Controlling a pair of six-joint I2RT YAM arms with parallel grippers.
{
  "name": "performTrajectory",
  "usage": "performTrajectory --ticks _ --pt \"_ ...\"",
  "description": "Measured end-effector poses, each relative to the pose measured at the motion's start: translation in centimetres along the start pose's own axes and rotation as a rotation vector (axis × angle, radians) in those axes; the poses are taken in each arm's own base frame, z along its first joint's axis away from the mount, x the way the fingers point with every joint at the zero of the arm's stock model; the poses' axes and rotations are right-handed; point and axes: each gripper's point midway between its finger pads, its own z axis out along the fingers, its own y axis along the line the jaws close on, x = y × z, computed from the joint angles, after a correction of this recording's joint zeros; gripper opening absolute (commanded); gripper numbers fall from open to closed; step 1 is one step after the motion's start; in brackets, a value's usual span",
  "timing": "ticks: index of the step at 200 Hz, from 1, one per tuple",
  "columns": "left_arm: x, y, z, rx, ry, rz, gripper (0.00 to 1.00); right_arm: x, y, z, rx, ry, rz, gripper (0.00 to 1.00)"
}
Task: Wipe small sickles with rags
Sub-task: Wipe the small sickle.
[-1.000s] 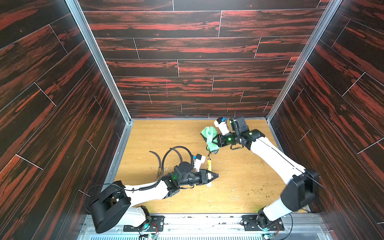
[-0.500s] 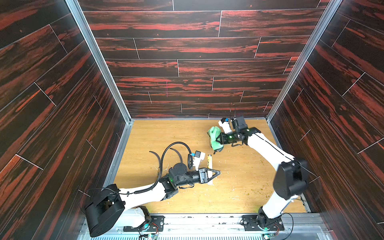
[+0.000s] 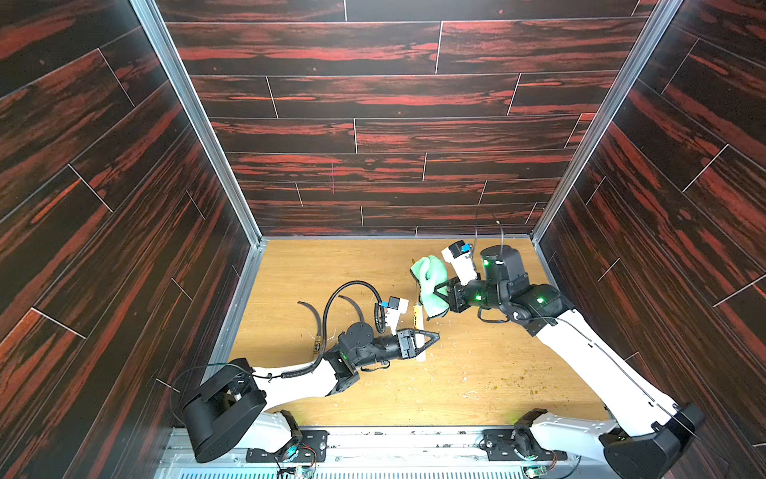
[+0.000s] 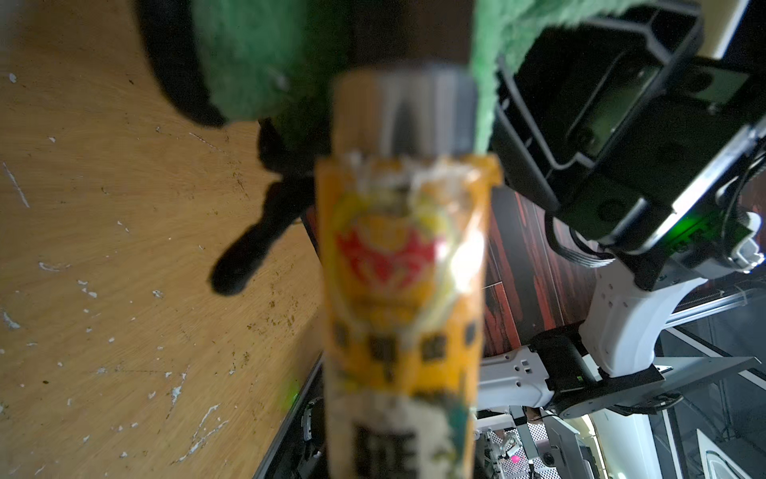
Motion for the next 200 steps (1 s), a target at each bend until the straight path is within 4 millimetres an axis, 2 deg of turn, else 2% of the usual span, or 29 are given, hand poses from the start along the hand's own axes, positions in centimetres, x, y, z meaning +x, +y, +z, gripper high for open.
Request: performTrajectory --ticks 52,96,142,200 --pt "0.0 -0.1 0.3 0.01 0.007 -0.025 0.0 0.5 -1.0 3.2 0.008 0.062 -0.006 0.0" --pt "-0.4 0.3 0.7 0.009 -0.008 -0.039 0.0 -1.4 -2.3 5.4 0.024 0.071 0.01 0.0" --pt "0.1 0.0 1.6 0.014 0.016 -0.032 0.0 -3.6 -7.1 7.9 0.05 0.064 0.099 0.0" --pt "1.0 0.4 1.4 -0.023 0.052 -0.012 0.0 -3.2 -11.3 10.6 0.02 0.099 0.229 0.0"
